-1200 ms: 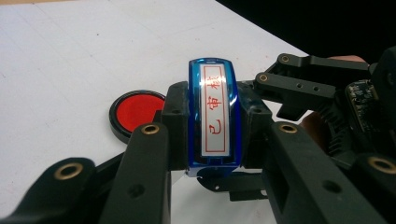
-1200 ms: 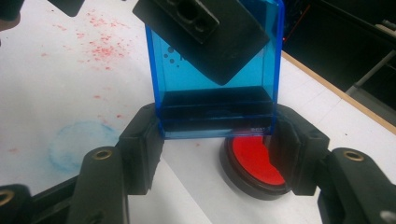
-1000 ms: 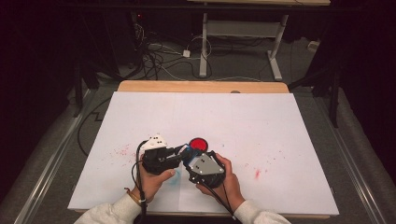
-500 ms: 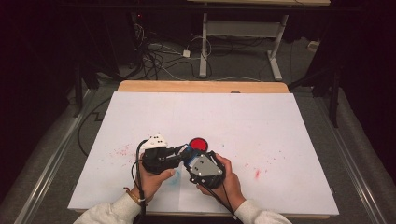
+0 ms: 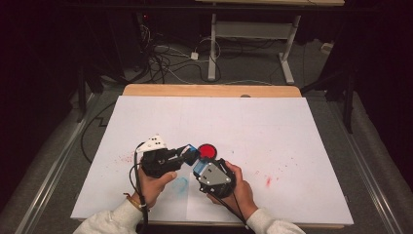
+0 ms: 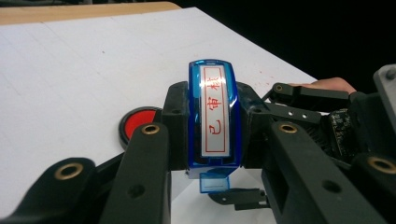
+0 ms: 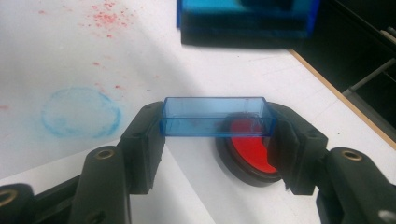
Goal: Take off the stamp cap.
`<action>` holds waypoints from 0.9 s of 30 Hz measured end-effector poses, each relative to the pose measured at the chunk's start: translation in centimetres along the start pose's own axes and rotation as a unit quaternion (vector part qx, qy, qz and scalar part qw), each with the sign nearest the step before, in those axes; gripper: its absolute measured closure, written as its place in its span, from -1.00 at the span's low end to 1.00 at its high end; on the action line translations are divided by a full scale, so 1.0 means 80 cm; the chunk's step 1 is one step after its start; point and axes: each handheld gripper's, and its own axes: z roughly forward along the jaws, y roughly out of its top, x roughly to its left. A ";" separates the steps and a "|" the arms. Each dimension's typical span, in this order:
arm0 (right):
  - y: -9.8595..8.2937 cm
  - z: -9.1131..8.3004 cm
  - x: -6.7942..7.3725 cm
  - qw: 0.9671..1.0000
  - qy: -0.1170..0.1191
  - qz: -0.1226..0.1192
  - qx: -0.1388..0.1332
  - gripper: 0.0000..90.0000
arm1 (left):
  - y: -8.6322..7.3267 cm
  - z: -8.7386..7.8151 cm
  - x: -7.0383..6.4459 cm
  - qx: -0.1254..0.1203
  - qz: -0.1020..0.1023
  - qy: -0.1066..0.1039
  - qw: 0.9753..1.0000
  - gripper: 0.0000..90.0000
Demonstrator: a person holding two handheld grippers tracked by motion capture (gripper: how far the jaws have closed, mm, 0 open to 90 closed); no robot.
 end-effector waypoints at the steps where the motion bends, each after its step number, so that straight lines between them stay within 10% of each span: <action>1: 0.000 -0.001 -0.001 1.000 -0.001 0.002 -0.001 -0.09 | 0.000 -0.002 0.001 0.000 0.003 0.001 1.000 0.52; 27: -0.017 -0.068 -0.061 0.996 -0.003 0.085 -0.031 -0.10 | 0.008 -0.025 0.016 -0.010 0.026 0.031 0.999 0.52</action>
